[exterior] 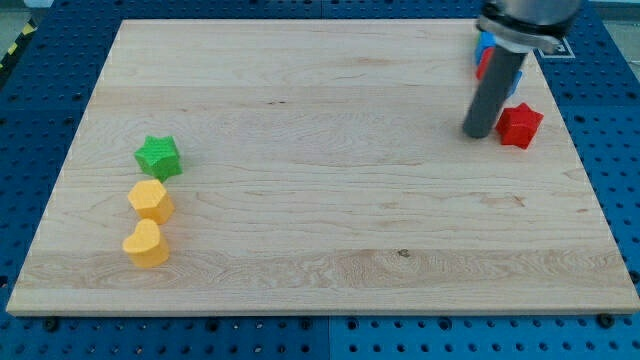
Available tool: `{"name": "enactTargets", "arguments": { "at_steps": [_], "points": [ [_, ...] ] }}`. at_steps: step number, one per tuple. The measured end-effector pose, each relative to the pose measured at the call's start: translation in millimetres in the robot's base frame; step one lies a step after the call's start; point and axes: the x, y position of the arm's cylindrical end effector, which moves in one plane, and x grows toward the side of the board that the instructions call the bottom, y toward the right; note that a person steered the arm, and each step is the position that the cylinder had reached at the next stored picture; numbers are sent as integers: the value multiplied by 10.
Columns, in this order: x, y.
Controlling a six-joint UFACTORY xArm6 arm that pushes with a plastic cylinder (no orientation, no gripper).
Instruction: Slide the green star below red star
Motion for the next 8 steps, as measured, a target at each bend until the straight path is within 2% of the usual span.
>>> {"name": "enactTargets", "arguments": {
  "at_steps": [5,6,7,8],
  "points": [
    [-182,-3741],
    [-32,-4189],
    [286,-4294],
    [338,-4292]
  ]
}}
